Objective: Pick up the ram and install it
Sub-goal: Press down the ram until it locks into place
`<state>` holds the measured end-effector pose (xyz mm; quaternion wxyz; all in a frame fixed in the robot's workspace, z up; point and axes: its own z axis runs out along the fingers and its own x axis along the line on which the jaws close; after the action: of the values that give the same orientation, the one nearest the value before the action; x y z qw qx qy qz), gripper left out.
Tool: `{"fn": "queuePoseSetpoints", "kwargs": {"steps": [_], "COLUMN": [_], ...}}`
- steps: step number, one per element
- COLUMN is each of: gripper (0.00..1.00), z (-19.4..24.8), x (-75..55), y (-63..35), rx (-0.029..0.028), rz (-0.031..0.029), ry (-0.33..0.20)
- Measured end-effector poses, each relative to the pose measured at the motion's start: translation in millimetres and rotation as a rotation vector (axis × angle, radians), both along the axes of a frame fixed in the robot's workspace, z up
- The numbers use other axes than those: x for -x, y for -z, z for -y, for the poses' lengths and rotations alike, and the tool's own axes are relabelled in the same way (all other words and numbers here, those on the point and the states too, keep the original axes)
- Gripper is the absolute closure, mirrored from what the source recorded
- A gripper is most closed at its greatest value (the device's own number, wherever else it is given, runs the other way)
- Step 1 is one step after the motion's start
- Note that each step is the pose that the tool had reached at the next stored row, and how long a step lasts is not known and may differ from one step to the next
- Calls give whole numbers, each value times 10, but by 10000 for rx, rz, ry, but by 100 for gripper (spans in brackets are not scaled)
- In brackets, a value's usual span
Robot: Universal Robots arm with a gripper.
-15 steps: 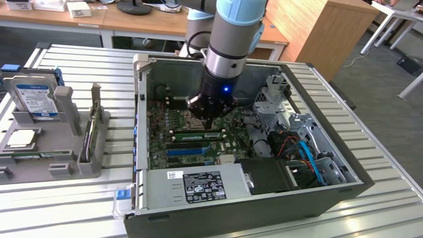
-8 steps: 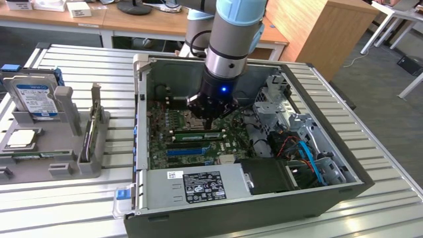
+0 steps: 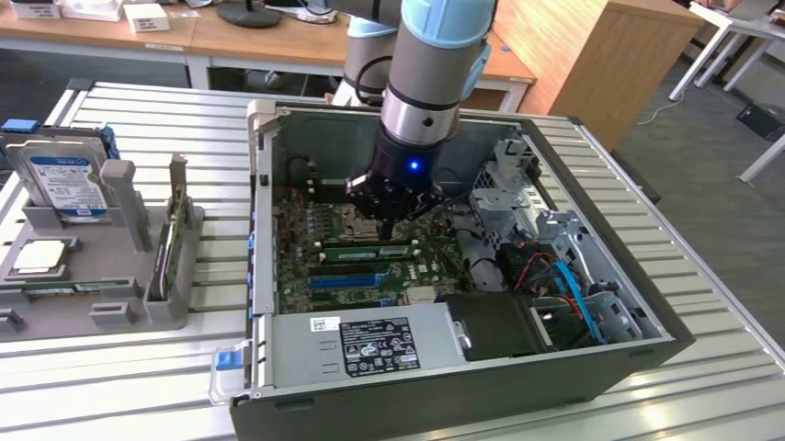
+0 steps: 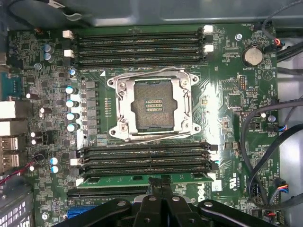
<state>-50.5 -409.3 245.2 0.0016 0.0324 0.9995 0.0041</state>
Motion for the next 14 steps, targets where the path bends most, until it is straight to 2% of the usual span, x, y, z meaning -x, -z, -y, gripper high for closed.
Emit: {"fn": "queuePoseSetpoints", "kwargs": {"steps": [2,3,6,7,14], "gripper": [89,89,89,89,89], "z": [0,0,0,0,0], "x": [0,0,0,1,0], "y": [0,1,0,-1,0], "rx": [0,-1,1,2,1], "rz": [-2,-25,-170,-184,-184], "ry": [0,2,0,0,-82]}}
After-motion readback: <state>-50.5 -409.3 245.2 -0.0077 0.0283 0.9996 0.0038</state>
